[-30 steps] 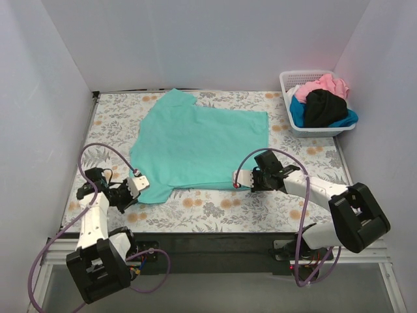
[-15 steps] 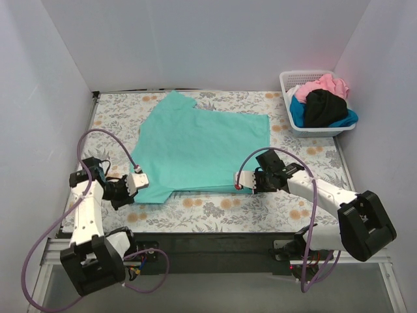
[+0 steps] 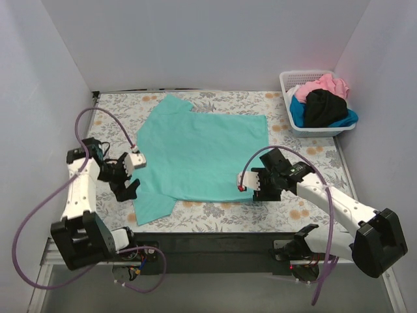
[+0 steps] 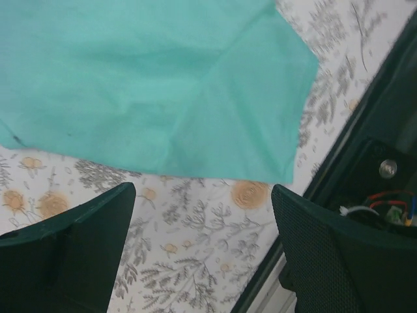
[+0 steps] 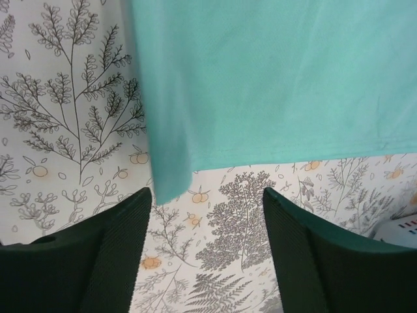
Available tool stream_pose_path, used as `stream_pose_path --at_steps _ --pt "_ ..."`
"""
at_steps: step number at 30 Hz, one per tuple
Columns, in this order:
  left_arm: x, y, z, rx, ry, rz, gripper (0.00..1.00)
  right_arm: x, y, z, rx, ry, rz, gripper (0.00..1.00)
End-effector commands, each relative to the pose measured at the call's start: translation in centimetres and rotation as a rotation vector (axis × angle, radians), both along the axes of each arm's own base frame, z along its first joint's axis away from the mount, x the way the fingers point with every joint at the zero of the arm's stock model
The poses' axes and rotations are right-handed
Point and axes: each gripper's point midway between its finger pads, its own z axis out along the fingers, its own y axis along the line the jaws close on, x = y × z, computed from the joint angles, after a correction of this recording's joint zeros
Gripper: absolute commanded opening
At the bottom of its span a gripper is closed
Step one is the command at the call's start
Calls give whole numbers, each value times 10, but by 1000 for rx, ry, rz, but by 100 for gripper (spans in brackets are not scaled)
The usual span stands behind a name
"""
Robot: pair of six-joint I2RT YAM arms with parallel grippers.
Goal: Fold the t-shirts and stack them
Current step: Flatten the tshirt out, then fold the tshirt
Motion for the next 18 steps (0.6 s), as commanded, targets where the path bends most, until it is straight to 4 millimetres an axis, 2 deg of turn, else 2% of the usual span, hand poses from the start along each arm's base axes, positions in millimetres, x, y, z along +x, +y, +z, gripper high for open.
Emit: stream_pose_path --at_steps 1,2,3,4,5,6,7,9,11,14,15,17,18 --pt "65 -6 21 -155 4 213 85 10 18 24 91 54 -120 72" --pt "82 -5 13 -178 41 264 84 11 22 15 83 107 -154 69" --pt "108 -2 13 -198 31 366 81 12 25 15 86 139 -181 66" --pt "125 -1 15 -199 15 390 79 18 32 22 110 154 -222 64" --pt "136 4 11 -184 15 433 77 19 35 17 113 197 -245 61" --pt "152 5 0 -176 13 455 76 20 37 16 115 218 -260 60" --pt "159 1 -7 -161 35 486 75 20 39 15 115 237 -281 57" --pt "175 10 -29 -97 43 545 71 16 38 2 87 287 -297 55" --pt "177 9 -47 -84 98 603 68 10 32 -16 39 326 -316 53" --pt "172 21 -78 -4 164 671 65 5 19 -39 -34 335 -326 52" --pt "163 29 -92 51 184 694 63 5 15 -45 -53 327 -326 52" --pt "149 39 -103 119 194 709 59 10 7 -54 -89 291 -329 52" --pt "132 39 -113 148 222 707 58 8 2 -58 -107 289 -326 52"
